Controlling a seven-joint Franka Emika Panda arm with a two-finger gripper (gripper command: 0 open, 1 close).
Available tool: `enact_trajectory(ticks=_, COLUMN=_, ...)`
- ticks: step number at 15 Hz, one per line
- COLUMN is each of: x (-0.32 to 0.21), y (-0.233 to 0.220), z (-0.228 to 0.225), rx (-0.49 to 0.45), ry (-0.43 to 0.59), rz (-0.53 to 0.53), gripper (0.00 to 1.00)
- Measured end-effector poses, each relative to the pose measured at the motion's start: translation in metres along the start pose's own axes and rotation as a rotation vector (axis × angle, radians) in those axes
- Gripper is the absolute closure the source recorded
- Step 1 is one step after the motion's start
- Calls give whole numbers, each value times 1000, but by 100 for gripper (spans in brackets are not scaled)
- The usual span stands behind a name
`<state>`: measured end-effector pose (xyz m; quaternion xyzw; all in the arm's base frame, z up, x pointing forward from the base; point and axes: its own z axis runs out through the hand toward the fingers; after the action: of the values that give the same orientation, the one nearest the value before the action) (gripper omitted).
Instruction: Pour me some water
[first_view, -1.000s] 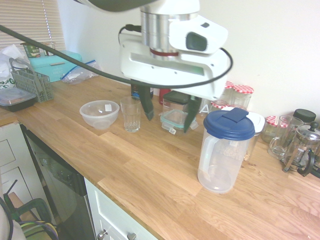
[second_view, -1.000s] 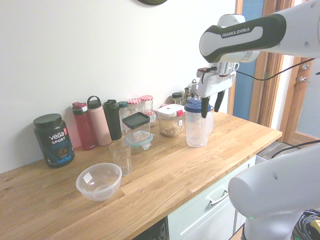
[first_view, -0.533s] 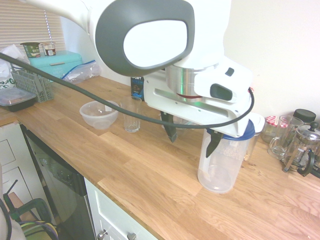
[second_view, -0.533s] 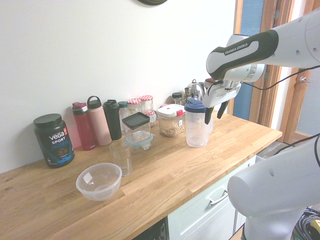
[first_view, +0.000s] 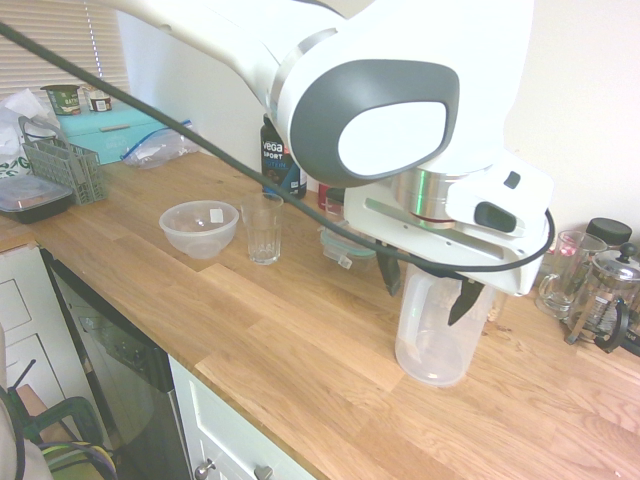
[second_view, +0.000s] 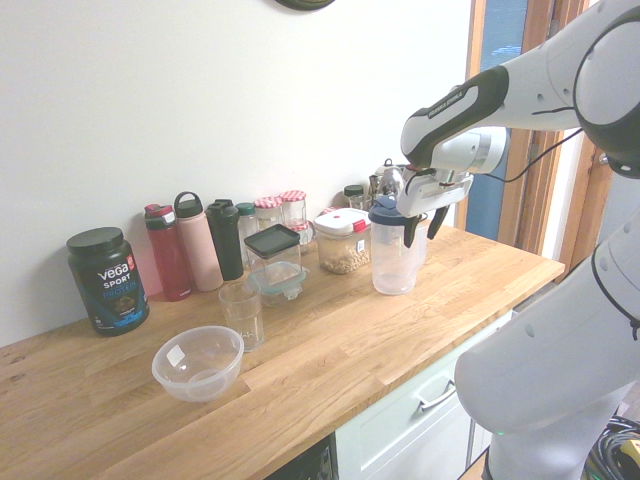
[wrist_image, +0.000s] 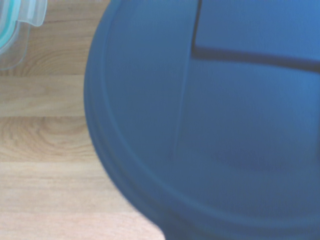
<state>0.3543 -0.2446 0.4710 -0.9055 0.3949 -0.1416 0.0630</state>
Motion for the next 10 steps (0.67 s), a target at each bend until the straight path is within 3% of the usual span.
enact_trajectory(ticks=10, x=0, y=-6, z=3, rx=-5, ry=-3, rz=-13, gripper=100)
